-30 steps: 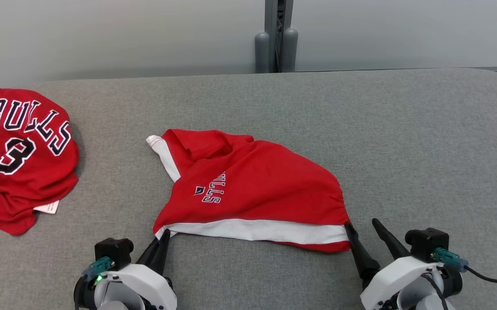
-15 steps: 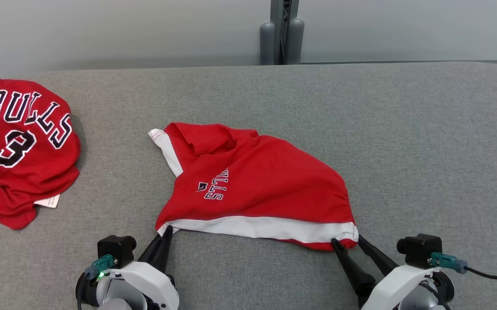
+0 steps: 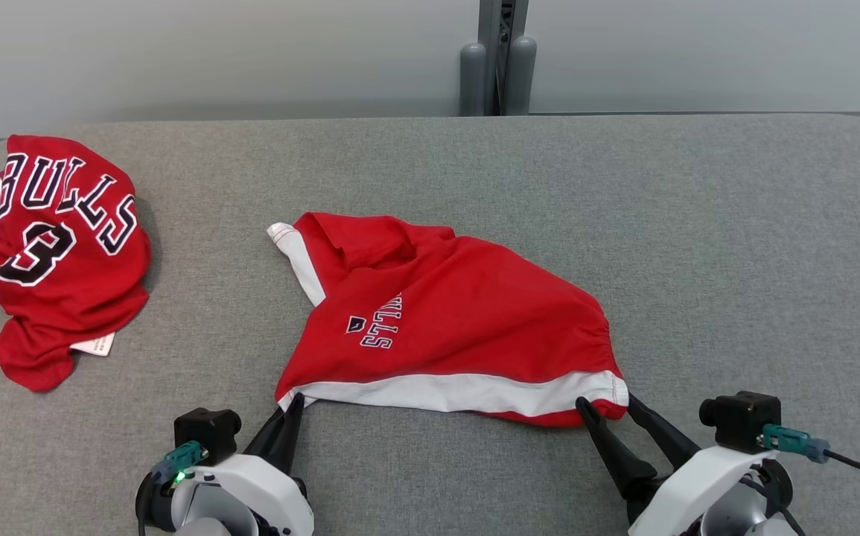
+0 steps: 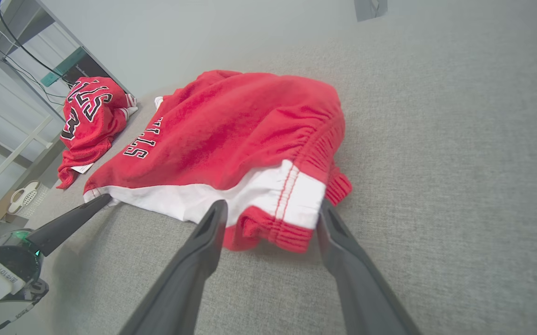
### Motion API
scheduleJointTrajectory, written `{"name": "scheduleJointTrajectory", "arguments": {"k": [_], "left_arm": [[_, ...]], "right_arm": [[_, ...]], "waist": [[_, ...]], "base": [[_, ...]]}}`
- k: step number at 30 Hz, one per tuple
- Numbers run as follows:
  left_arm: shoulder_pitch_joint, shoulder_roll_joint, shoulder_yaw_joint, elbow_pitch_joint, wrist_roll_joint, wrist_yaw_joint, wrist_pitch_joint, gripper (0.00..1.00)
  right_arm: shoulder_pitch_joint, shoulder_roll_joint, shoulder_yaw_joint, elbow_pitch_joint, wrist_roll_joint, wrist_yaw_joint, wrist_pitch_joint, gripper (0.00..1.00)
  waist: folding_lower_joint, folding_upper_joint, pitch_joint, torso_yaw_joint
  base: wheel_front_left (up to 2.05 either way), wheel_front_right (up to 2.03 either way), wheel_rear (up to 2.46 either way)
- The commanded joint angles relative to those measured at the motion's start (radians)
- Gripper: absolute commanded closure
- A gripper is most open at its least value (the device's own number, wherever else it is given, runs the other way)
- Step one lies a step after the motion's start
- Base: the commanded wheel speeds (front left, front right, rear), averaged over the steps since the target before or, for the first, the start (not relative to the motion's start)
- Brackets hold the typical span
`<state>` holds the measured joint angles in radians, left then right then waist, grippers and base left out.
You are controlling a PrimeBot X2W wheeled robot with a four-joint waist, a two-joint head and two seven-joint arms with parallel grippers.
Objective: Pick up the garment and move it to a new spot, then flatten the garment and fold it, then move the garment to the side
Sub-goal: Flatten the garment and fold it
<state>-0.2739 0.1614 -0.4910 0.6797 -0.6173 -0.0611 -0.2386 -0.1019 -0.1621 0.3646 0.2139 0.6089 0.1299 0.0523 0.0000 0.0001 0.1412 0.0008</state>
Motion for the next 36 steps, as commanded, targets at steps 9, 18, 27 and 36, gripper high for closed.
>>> {"name": "scheduleJointTrajectory", "arguments": {"k": [9, 18, 27, 36], "left_arm": [[-0.002, 0.004, -0.008, 0.004, -0.009, 0.002, 0.001, 1.00], [-0.001, 0.008, -0.012, 0.007, -0.018, 0.005, 0.001, 1.00], [0.006, -0.014, 0.040, -0.047, -0.101, -0.027, -0.009, 1.00], [-0.041, 0.011, 0.099, -0.240, -0.220, -0.058, 0.031, 1.00]], "right_arm": [[-0.020, -0.008, -0.015, 0.019, -0.011, 0.002, -0.013, 0.15], [-0.038, -0.017, 0.005, 0.026, -0.033, 0.002, -0.043, 0.80], [-0.054, -0.021, -0.021, -0.010, -0.058, 0.002, -0.091, 1.00], [-0.117, -0.055, -0.077, -0.094, -0.103, 0.002, -0.072, 1.00]], "waist": [[0.0000, -0.0001, -0.002, 0.010], [0.0000, -0.0001, -0.003, 0.011], [0.0000, -0.0001, -0.010, 0.004], [0.0000, -0.0001, -0.035, -0.004]], "base": [[0.00, 0.00, 0.00], [0.00, 0.00, 0.00], [0.00, 0.00, 0.00], [0.00, 0.00, 0.00]]}}
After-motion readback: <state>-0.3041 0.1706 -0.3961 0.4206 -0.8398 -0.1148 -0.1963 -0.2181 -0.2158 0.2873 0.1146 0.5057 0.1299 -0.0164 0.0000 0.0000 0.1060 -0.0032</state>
